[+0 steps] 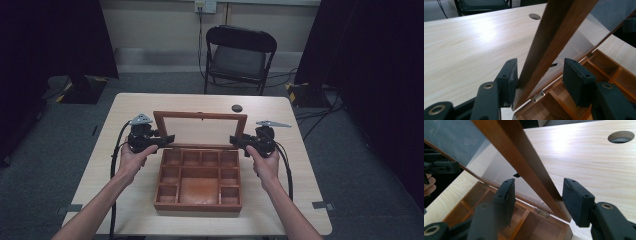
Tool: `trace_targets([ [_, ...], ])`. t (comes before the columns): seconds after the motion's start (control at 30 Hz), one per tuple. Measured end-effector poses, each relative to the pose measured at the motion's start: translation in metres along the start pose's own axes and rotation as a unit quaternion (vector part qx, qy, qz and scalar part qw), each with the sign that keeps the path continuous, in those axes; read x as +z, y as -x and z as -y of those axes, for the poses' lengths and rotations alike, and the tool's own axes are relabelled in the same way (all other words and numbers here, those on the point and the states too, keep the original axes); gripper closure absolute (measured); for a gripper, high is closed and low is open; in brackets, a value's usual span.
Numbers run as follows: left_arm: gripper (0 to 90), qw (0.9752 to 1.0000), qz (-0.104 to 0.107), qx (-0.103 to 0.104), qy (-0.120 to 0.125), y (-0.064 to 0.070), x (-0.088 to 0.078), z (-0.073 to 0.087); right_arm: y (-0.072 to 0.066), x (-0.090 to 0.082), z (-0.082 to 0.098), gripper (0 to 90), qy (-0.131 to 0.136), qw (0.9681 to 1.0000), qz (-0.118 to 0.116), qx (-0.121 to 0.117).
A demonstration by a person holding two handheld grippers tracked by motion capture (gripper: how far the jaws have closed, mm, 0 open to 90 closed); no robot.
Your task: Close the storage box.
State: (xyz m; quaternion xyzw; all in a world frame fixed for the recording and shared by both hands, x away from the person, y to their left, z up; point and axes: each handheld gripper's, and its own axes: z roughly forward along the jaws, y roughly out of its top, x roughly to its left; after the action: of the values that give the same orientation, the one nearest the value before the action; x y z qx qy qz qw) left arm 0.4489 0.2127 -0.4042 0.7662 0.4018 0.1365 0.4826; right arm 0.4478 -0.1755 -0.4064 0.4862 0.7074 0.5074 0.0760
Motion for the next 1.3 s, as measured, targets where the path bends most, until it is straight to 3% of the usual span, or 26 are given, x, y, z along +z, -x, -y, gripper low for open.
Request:
trace_targets([
  [0.17, 44.5, 1.0000, 0.003, 0.003, 0.003, 0.002, -0.004, 0.000, -0.003, -0.002, 0.001, 44.0, -0.001, 0.9999, 0.003, -0.010],
  [0.27, 42.3, 0.9995, 0.021, -0.001, 0.025, 0.001, -0.006, 0.002, -0.004, -0.003, 0.003, 42.5, -0.001, 0.9999, 0.003, -0.013],
  [0.33, 39.8, 0.9995, 0.022, 0.002, 0.024, 0.003, -0.008, 0.001, -0.003, -0.004, 0.003, 38.4, -0.003, 1.0000, -0.004, -0.002],
  [0.47, 43.0, 0.9996, 0.020, 0.015, 0.015, 0.007, -0.013, 0.000, -0.005, -0.007, 0.004, 37.4, -0.005, 1.0000, -0.007, -0.002],
  [0.67, 43.4, 0.9992, 0.037, 0.010, 0.008, 0.006, -0.016, 0.004, -0.010, -0.011, 0.007, 37.0, -0.017, 0.9998, 0.012, -0.008],
  [0.9, 42.2, 0.9991, 0.037, 0.019, 0.001, 0.011, -0.019, 0.008, -0.015, -0.016, 0.012, 41.6, -0.026, 0.9995, 0.008, -0.014],
  [1.07, 41.3, 0.9987, 0.035, 0.036, -0.010, 0.016, -0.022, 0.011, -0.016, -0.020, 0.016, 41.7, -0.034, 0.9994, 0.003, -0.011],
  [1.2, 34.8, 0.9990, 0.040, 0.018, -0.002, 0.018, -0.023, 0.016, -0.019, -0.022, 0.021, 41.7, -0.034, 0.9993, 0.005, -0.013],
  [1.3, 30.4, 0.9992, 0.036, 0.018, -0.005, 0.019, -0.023, 0.018, -0.020, -0.023, 0.023, 40.7, -0.035, 0.9992, 0.007, -0.014],
])
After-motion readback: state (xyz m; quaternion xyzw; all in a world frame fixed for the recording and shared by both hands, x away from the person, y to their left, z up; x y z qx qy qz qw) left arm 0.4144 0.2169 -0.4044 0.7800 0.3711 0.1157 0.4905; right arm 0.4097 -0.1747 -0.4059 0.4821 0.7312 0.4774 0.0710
